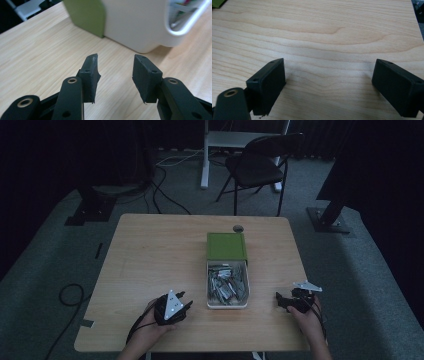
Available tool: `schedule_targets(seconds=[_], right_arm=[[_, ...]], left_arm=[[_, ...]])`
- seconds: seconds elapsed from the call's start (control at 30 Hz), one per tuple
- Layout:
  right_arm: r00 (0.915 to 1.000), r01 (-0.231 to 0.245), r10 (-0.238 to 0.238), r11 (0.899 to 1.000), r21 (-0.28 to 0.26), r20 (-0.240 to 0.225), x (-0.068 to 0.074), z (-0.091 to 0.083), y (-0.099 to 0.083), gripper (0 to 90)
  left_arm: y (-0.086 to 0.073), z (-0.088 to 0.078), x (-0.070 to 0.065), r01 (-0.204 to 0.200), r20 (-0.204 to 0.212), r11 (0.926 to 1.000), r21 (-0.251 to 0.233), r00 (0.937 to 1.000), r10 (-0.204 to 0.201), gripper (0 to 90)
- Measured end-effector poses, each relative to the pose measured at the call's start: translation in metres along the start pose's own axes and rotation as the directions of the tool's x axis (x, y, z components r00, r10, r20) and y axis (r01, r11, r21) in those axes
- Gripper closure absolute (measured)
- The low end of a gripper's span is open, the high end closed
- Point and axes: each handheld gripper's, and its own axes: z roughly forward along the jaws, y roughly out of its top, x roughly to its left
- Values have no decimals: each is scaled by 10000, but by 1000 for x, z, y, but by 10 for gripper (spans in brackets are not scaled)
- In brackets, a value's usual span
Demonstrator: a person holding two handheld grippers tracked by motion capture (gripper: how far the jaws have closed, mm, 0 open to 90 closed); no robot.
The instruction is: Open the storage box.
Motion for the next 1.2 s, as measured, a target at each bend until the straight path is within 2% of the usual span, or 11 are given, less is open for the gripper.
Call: schedule_targets(seconds=[0.17, 0.4, 0.5, 0.6, 0.63, 0.73, 0.8, 0.93, 1.0, 1.13, 1.2], right_arm=[[10000, 2, -2, 10000, -1, 0, 0, 0, 0, 112], [10000, 5, -5, 10000, 5, -2, 0, 0, 0, 111], [10000, 0, 0, 10000, 4, -3, 0, 0, 0, 111], [10000, 4, -4, 10000, 3, -2, 0, 0, 0, 111], [10000, 6, -6, 10000, 2, -1, 0, 0, 0, 111], [10000, 6, -6, 10000, 2, -2, 0, 0, 0, 111], [10000, 5, -5, 10000, 3, -2, 0, 0, 0, 111], [10000, 7, -7, 10000, 3, -3, 0, 0, 0, 111], [10000, 7, -7, 10000, 2, -2, 0, 0, 0, 111], [10000, 6, -6, 10000, -1, 0, 0, 0, 0, 111], [10000, 6, -6, 10000, -2, -1, 0, 0, 0, 111]], left_arm=[[-5, -4, 13, 591, -231, 9983, 15, 9980, -590, 535], [-15, -6, 30, 1553, -535, 9878, 90, 9865, -1546, 470], [-18, -8, 37, 1767, -613, 9841, 168, 9826, -1754, 429], [-21, -11, 43, 1942, -808, 9809, 103, 9779, -1928, 343], [-22, -12, 45, 2084, -944, 9780, 29, 9737, -2072, 334], [-25, -15, 50, 2234, -1059, 9747, 77, 9694, -2213, 298], [-27, -16, 54, 2431, -1163, 9700, 56, 9636, -2408, 286], [-31, -19, 61, 2496, -1307, 9683, 113, 9604, -2460, 263], [-33, -21, 64, 2659, -1383, 9640, 77, 9550, -2623, 256], [-36, -23, 70, 2832, -1313, 9588, 232, 9516, -2779, 187], [-39, -24, 73, 3058, -1272, 9515, 336, 9456, -2994, 171]])
